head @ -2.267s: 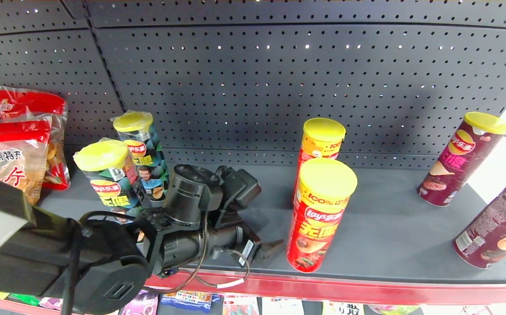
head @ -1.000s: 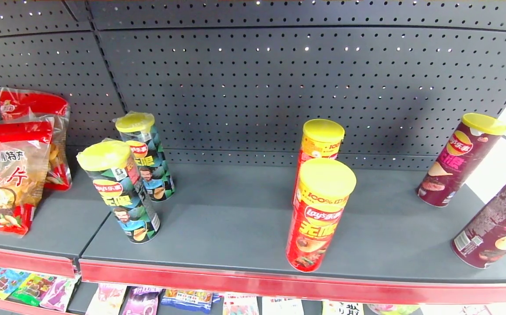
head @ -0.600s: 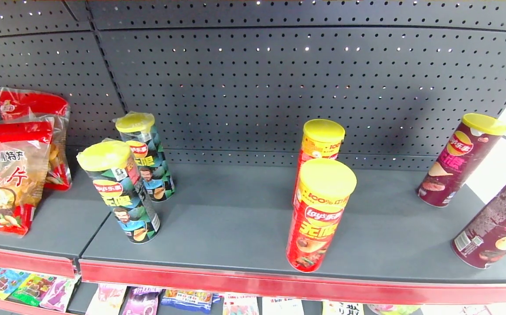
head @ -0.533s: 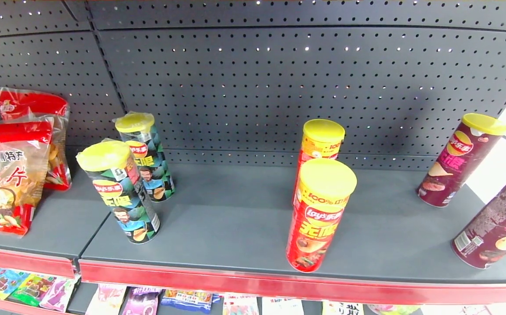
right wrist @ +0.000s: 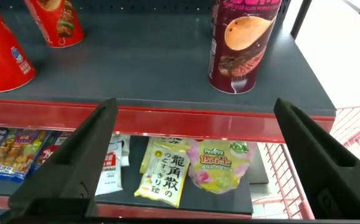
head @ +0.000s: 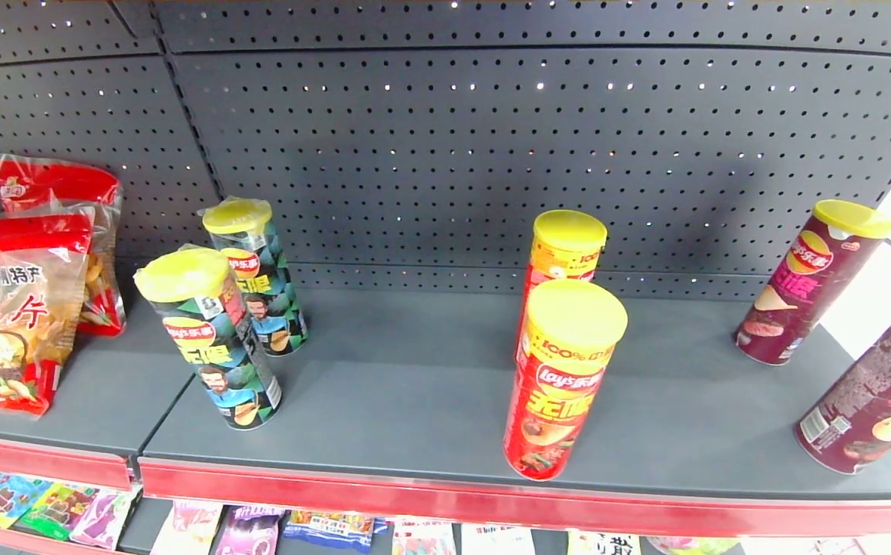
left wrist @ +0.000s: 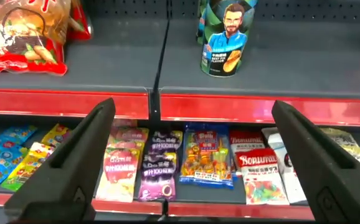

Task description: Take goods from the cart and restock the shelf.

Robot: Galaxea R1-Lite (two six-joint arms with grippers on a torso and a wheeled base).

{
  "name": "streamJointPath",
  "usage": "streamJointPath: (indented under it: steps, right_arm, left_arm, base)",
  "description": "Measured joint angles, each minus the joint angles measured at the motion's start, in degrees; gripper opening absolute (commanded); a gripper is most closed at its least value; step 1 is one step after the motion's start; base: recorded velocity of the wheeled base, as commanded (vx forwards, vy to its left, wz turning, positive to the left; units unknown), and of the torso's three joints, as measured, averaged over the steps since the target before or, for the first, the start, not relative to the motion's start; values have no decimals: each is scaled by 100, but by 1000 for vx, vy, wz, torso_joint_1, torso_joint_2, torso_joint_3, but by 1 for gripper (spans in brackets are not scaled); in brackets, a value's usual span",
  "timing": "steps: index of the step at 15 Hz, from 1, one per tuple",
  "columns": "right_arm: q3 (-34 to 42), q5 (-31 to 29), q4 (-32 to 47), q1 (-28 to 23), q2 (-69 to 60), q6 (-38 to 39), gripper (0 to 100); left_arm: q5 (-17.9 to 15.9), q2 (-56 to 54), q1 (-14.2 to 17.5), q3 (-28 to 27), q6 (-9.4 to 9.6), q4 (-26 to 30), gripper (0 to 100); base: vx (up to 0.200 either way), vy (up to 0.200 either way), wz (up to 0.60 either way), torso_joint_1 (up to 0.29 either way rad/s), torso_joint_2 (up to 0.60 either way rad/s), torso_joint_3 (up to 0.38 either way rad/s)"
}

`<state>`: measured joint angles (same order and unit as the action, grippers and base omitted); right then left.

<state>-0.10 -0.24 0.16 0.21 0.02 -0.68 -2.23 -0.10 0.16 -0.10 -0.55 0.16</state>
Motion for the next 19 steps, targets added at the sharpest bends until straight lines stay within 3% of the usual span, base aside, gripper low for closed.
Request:
streamJointPath:
  steps: [19]
  right_arm:
    - [0, 2, 2, -7, 0, -7, 100]
  left_arm:
    - [-4, -1, 0, 0, 39, 5, 100]
  base:
    - [0, 0, -32, 0, 0, 0]
